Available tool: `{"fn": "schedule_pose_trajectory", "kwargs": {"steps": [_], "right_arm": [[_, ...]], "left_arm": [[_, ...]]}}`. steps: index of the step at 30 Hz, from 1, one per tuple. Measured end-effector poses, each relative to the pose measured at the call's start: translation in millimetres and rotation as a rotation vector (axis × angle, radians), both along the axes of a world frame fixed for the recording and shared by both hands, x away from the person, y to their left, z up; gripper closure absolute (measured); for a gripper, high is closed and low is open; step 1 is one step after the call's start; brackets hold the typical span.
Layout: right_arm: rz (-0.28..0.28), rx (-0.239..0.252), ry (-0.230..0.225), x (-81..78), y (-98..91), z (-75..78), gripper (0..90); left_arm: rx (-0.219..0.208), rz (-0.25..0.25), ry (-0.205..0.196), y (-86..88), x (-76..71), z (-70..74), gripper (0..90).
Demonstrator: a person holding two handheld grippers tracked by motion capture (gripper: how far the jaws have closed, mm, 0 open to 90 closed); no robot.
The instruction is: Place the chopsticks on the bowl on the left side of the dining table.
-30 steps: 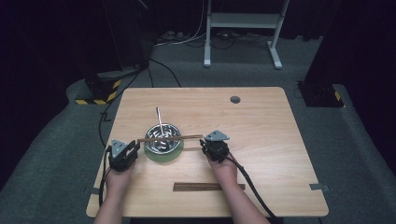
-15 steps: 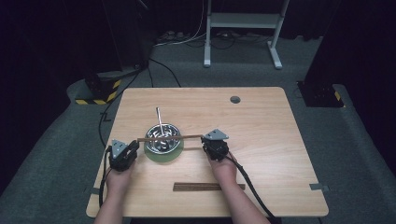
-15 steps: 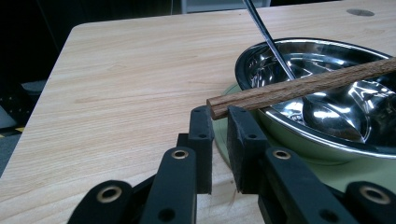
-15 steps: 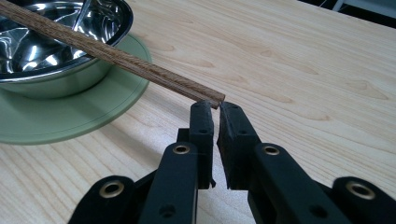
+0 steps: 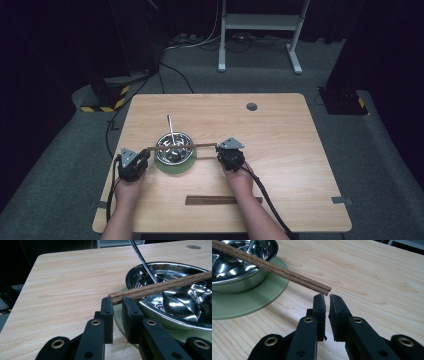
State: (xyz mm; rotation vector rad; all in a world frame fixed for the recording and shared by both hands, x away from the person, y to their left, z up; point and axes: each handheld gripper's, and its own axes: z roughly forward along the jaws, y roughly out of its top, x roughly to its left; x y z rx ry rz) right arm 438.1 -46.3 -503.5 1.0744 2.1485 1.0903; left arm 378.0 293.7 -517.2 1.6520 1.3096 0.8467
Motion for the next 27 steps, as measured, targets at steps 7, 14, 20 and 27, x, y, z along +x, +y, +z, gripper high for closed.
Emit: {"fn": "schedule_pose_trajectory", "kwargs": {"steps": [7, 14, 20, 27], "right_arm": [[0.008, -0.003, -0.001, -0.7, 0.2, -0.1, 81.7], [0.003, 0.003, 0.003, -1.2, 1.7, -1.0, 80.6], [0.002, 0.001, -0.002, -2.4, 2.0, -1.0, 79.9], [-0.001, 0.001, -0.007, -3.8, 1.2, -1.5, 79.1]], "left_arm": [[0.005, 0.007, 0.006, -2.1, -0.5, -1.0, 75.8], [0.011, 0.010, 0.007, -2.0, 0.3, -1.6, 76.1], [0.006, 0.016, 0.006, -1.6, 2.5, -2.0, 76.8], [0.003, 0.016, 0.010, -1.1, 3.4, -2.4, 76.9]]}}
